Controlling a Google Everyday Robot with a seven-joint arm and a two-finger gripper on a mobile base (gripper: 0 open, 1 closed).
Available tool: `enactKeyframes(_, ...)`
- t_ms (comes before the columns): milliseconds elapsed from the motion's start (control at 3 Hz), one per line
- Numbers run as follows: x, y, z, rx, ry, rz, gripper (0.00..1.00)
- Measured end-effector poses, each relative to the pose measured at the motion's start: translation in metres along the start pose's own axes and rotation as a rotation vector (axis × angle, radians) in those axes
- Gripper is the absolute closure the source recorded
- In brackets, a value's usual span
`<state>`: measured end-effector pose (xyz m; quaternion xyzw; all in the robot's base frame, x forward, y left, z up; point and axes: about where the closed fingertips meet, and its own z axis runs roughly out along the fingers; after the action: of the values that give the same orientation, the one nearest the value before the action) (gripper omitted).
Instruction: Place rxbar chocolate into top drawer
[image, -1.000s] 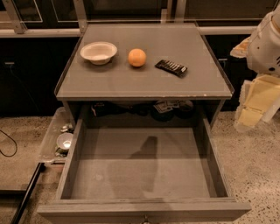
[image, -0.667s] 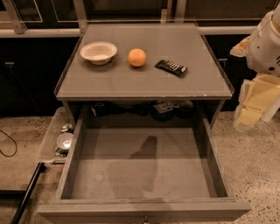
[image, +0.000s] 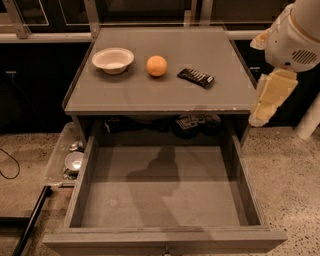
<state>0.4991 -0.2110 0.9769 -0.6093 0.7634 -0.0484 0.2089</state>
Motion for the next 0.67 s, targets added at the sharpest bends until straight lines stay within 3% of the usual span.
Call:
enactKeyframes(333,-0.0058,-0.0558,0.0304,0.052,-0.082,-0.059,0.0)
enactKeyframes(667,-0.0059,-0.0559,0.0306,0.052,-0.083,-0.059,0.0)
